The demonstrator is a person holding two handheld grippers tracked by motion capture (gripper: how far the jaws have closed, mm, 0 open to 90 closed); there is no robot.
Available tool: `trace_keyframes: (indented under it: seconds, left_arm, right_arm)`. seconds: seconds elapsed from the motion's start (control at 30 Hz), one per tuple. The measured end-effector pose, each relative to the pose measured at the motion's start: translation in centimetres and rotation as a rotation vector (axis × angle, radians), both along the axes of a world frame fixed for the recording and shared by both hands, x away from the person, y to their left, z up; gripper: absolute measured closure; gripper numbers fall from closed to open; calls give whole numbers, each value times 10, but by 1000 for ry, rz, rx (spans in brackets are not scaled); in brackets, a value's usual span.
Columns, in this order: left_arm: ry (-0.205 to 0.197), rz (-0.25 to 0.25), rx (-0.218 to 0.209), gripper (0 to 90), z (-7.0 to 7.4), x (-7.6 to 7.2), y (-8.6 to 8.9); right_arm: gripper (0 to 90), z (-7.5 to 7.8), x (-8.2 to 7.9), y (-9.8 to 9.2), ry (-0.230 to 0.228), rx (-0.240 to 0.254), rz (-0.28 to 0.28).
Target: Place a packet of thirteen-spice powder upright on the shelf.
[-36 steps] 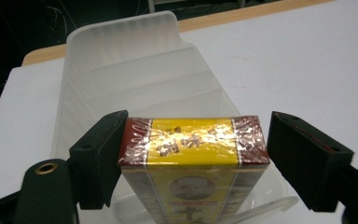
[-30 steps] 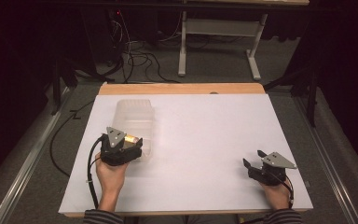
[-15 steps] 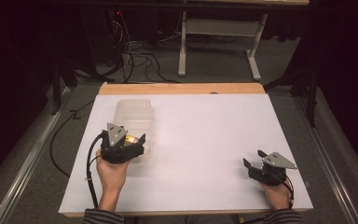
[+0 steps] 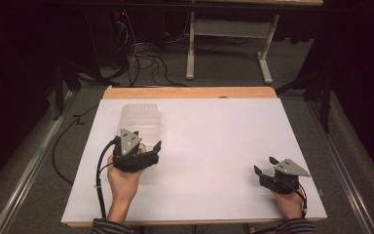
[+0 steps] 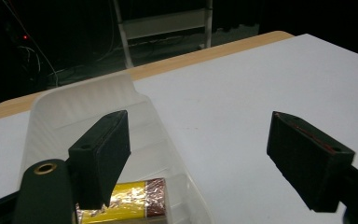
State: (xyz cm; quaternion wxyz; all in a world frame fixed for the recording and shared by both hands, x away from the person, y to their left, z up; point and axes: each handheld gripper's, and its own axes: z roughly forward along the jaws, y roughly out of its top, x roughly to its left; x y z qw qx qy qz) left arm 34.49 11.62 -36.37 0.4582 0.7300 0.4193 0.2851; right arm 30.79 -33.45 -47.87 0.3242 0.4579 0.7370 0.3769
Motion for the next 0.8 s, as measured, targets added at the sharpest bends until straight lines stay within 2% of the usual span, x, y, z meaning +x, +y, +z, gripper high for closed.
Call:
trace_keyframes:
  seconds: [0.47,0.8]
  left_arm:
    - [3,-57,7,224,-1,-4,-15]
    - [6,-97,-10,224,-3,-8,-25]
  right_arm:
    - [328,0,0,0,-1,-3,-2]
    - [329,0,0,1,-2,-5,0]
